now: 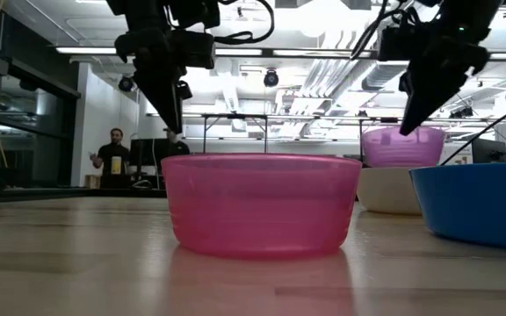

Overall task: Nest bowls inside each other
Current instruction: Stack the violet bowl on top of the yellow bowl

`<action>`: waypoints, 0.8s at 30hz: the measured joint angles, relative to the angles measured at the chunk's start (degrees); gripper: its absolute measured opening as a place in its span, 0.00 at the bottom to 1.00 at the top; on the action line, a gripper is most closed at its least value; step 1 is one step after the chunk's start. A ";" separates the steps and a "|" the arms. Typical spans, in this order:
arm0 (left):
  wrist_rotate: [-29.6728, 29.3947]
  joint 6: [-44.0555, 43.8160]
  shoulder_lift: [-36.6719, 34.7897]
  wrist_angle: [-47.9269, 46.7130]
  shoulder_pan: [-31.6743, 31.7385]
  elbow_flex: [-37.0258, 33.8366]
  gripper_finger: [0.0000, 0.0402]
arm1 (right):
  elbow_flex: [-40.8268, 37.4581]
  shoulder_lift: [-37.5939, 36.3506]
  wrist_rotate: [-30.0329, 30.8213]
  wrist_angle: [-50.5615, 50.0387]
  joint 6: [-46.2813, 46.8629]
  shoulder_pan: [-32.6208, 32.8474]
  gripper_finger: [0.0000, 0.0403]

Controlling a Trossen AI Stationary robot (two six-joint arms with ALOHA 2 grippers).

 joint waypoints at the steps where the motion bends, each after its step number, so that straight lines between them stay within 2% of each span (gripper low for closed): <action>1: 0.00 -0.02 0.00 -0.15 0.00 0.00 0.29 | -0.24 0.00 0.37 -0.08 0.20 0.36 0.01; 24: 0.15 -0.66 0.02 0.66 0.00 0.02 0.29 | -7.77 0.00 1.68 7.45 3.58 3.08 0.01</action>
